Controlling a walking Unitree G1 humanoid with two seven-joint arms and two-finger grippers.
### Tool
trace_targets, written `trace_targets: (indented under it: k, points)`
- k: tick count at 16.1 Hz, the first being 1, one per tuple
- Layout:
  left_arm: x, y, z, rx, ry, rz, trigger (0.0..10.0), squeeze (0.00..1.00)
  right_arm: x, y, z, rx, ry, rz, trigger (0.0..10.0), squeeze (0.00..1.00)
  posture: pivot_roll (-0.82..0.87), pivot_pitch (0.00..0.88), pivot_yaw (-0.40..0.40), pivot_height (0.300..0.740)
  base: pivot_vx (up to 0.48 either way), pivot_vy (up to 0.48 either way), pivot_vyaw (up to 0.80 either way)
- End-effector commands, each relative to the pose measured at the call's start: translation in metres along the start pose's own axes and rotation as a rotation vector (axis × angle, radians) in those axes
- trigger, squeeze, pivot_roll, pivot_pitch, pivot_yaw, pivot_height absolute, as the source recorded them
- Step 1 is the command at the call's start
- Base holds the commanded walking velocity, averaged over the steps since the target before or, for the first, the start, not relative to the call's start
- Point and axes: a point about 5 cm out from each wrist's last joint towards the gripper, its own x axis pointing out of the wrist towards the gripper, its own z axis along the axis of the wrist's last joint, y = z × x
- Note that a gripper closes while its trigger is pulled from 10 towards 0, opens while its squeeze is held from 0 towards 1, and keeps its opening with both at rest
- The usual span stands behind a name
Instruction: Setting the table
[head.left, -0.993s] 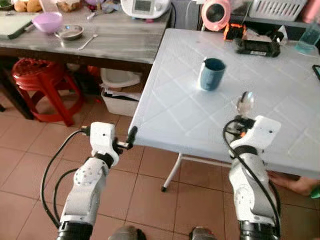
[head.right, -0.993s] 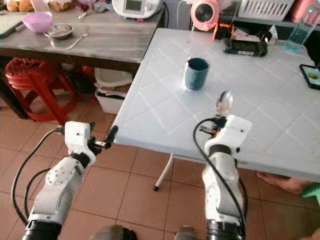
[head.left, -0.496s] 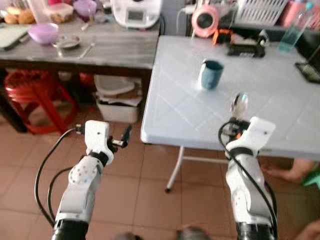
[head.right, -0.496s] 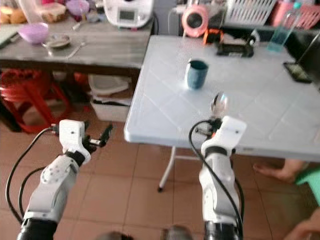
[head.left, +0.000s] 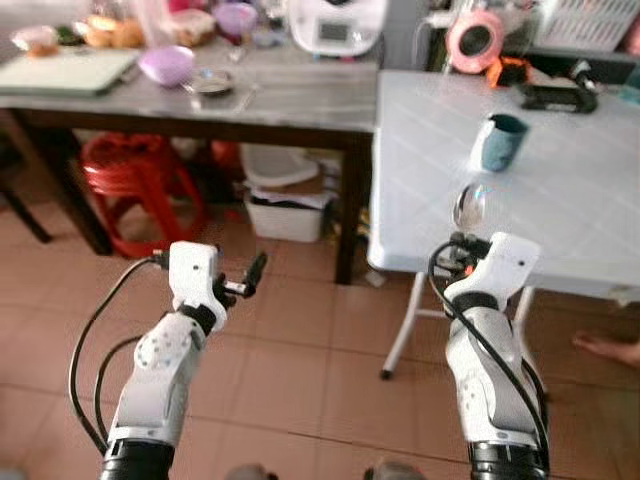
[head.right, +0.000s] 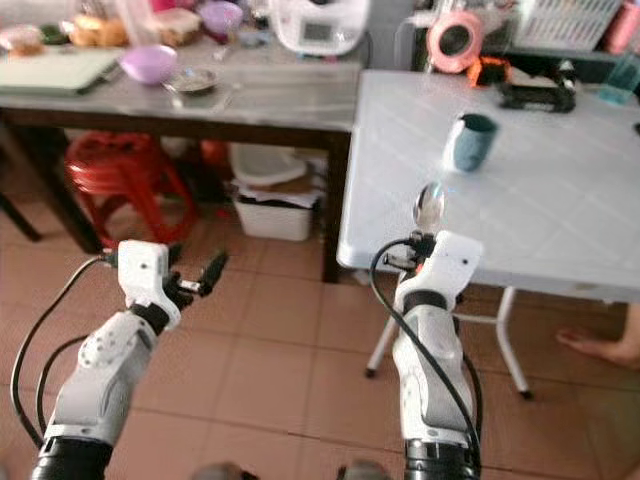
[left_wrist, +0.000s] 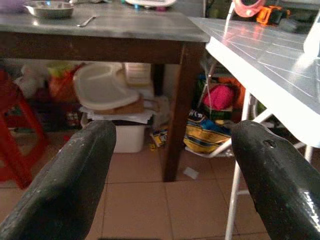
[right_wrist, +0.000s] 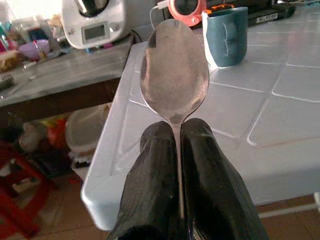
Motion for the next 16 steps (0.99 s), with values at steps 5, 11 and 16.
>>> trace_targets:
  k: [5,11,16]
  points:
    - [0.0051,-0.0138,0.0081,-0.005,-0.03,-0.075,10.0,0.0,0.0014,-0.0049,0.0048,-0.006,-0.022,-0.019,10.0,0.0,-0.04,0.0,0.033,0.74,0.48,0.0,0.0]
    - [0.0054,-0.0166,0.0097,-0.006,-0.043,-0.091,10.0,0.0,0.0017,-0.0061,0.0041,-0.009,-0.022,-0.024,10.0,0.0,-0.04,0.0,0.035,0.74,0.477,0.0,0.0]
    - [0.0062,-0.0148,0.0095,-0.016,-0.048,-0.073,10.0,0.0,0.0014,-0.0066,0.0032,-0.011,-0.02,-0.025,10.0,0.0,-0.04,0.0,0.037,0.74,0.155,0.335,0.0]
